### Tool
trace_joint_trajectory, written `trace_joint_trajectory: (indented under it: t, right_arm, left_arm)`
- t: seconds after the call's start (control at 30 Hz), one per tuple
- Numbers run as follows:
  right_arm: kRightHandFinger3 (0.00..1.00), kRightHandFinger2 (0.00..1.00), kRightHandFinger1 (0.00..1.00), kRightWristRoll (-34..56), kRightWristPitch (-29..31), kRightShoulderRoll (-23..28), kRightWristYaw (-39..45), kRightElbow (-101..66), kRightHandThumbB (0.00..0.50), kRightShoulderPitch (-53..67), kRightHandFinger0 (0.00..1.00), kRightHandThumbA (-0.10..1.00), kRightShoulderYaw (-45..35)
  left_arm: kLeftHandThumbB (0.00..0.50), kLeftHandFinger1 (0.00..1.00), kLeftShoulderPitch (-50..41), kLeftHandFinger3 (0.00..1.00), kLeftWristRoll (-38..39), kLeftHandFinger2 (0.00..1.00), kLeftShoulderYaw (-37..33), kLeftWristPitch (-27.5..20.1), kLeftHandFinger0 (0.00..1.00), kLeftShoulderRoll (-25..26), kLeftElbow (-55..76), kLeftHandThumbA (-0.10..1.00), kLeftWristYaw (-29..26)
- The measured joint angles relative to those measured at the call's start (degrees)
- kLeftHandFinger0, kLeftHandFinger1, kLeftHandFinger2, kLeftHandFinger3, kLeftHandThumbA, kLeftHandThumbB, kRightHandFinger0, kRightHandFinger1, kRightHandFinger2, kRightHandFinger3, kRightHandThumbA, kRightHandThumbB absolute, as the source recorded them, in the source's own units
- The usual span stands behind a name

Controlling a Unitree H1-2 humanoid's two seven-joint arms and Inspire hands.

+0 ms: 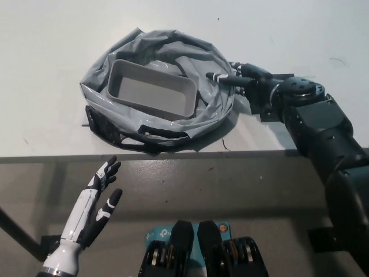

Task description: Use the right hand to pick up a small rectangular container and put it into a plastic bag and lift the bag

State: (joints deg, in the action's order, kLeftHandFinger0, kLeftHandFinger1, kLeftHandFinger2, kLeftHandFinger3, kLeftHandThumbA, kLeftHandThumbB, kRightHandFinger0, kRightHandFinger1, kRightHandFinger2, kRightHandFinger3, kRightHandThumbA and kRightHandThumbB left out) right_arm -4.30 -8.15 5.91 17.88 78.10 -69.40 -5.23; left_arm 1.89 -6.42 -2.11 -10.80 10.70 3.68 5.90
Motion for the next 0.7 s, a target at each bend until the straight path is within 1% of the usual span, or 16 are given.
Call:
trace_joint_trajectory:
  t: [0.03,0.07,0.1,0.13,0.17,0.2,0.23,0.3,0.37,0.43,0.47,0.53,0.6,0.63,0.67,0.7]
  right_arm:
    - [1.00,0.69,0.39,-0.26,-0.02,0.01,-0.04,0.03,0.340,0.00,0.25,0.45,1.02]
    - [0.88,0.34,0.10,-0.41,-0.02,0.01,-0.11,0.04,0.324,-0.04,0.05,0.38,1.45]
    - [0.61,0.34,0.06,-0.73,-0.11,0.01,-0.48,0.09,0.299,-0.14,0.01,0.20,2.50]
    - [0.52,0.39,0.09,-0.94,-0.21,0.01,-1.07,0.12,0.303,-0.20,0.00,0.06,3.21]
    - [0.53,0.48,0.14,-1.11,-0.29,0.01,-1.64,0.17,0.256,-0.22,0.00,-0.08,3.88]
    - [0.47,0.51,0.16,-1.39,-0.41,-0.06,-2.94,0.26,0.246,-0.21,0.00,-0.10,4.75]
    - [0.34,0.58,0.21,-1.49,-0.44,-0.10,-3.55,0.29,0.223,-0.21,0.00,-0.10,4.94]
    - [0.27,0.60,0.25,-1.69,-0.55,-0.26,-5.20,0.29,0.187,-0.21,0.00,-0.10,5.39]
    - [0.28,0.61,0.21,-1.67,-0.71,-0.53,-7.38,0.20,0.177,-0.23,0.00,-0.10,5.40]
    - [0.24,0.61,0.21,-1.33,-0.78,-0.92,-9.21,-0.12,0.170,-0.28,0.00,-0.10,4.77]
    - [0.22,0.69,0.24,-1.25,-0.80,-1.00,-9.58,-0.15,0.158,-0.33,0.00,-0.10,4.62]
    - [0.20,0.73,0.26,-0.78,-0.91,-1.22,-10.73,-0.38,0.154,-0.65,0.00,-0.10,3.79]
    - [0.12,0.79,0.32,-0.30,-1.00,-1.32,-11.34,-1.03,0.175,-1.03,0.00,-0.10,2.82]
    - [0.12,0.79,0.32,-0.15,-1.03,-1.32,-11.53,-1.43,0.175,-1.27,0.00,-0.10,2.54]
    - [0.18,0.79,0.34,-0.05,-1.05,-1.33,-11.66,-1.71,0.188,-1.40,0.00,-0.10,2.40]
    - [0.19,0.78,0.33,0.17,-1.09,-1.33,-11.98,-2.38,0.191,-1.78,0.00,-0.10,2.15]
  left_arm:
    - [0.228,1.00,0.00,1.00,-0.01,1.00,0.00,0.00,1.00,0.05,0.00,0.91,0.00]
    - [0.228,1.00,0.00,1.00,-0.01,1.00,0.00,-0.01,1.00,0.07,0.00,0.91,0.00]
    - [0.226,1.00,0.01,1.00,-0.01,1.00,0.00,-0.01,1.00,0.09,0.00,0.90,0.00]
    - [0.227,1.00,0.00,1.00,0.00,1.00,0.00,-0.01,1.00,0.10,0.00,0.90,0.00]
    - [0.231,1.00,0.00,1.00,0.00,1.00,0.00,-0.01,1.00,0.10,0.00,0.90,0.00]
    - [0.231,1.00,0.01,1.00,0.01,1.00,0.00,-0.01,1.00,0.11,0.00,0.91,0.00]
    - [0.231,1.00,0.02,1.00,0.01,1.00,0.00,0.00,1.00,0.11,0.00,0.91,0.00]
    - [0.238,1.00,0.09,1.00,0.01,1.00,-0.01,0.00,1.00,0.12,0.00,0.91,0.00]
    - [0.236,1.00,0.21,1.00,0.00,1.00,-0.01,0.00,1.00,0.14,0.00,0.91,0.00]
    - [0.233,1.00,0.34,1.00,-0.02,1.00,-0.01,0.00,1.00,0.15,-0.01,0.92,0.00]
    - [0.230,1.00,0.37,1.00,-0.03,1.00,-0.01,0.00,1.00,0.15,-0.01,0.92,0.00]
    - [0.235,1.00,0.57,1.00,-0.11,1.00,-0.01,-0.02,1.00,0.18,-0.01,0.92,-0.01]
    - [0.241,1.00,0.71,1.00,-0.16,1.00,-0.01,-0.02,1.00,0.19,-0.01,0.92,-0.01]
    - [0.241,1.00,0.80,1.00,-0.18,1.00,-0.01,-0.02,1.00,0.19,-0.01,0.92,0.00]
    - [0.235,1.00,0.86,1.00,-0.18,1.00,-0.01,-0.02,1.00,0.20,-0.01,0.92,-0.01]
    - [0.234,1.00,1.00,1.00,-0.19,1.00,-0.01,-0.02,1.00,0.21,-0.01,0.92,-0.01]
